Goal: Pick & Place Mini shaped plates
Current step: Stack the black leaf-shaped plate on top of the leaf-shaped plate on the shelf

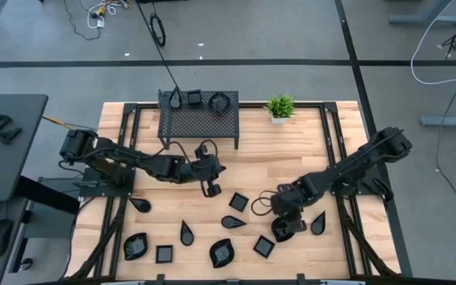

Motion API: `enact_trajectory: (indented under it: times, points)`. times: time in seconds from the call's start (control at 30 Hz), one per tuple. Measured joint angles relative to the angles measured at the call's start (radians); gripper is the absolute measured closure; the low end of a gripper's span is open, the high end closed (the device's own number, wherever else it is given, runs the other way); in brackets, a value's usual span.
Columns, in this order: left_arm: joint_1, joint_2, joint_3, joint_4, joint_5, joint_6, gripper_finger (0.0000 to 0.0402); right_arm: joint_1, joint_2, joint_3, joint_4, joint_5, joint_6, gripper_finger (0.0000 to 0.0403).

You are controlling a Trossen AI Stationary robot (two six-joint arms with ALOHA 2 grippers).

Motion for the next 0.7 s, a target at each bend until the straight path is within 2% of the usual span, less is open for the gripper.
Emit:
enact_trajectory:
  times: [0.17, 0.47, 0.6, 0.7]
  points:
    - [0.000, 0.000, 0.000, 0.002, 0.000, -0.002, 0.0392, -0.018, 0.000, -0.041, 0.070, -0.030, -0.035, 0.0297]
    - [0.003, -0.001, 0.000, 0.004, 0.000, 0.005, 0.0392, -0.021, -0.002, -0.047, 0.096, -0.043, 0.012, 0.0393]
    - [0.003, -0.002, 0.000, 0.004, 0.000, 0.005, 0.0392, -0.033, -0.025, -0.031, 0.066, -0.090, 0.037, 0.0390]
    - [0.003, -0.029, 0.000, -0.016, 0.001, 0.006, 0.0393, -0.068, -0.056, 0.033, -0.037, -0.093, 0.043, 0.0385]
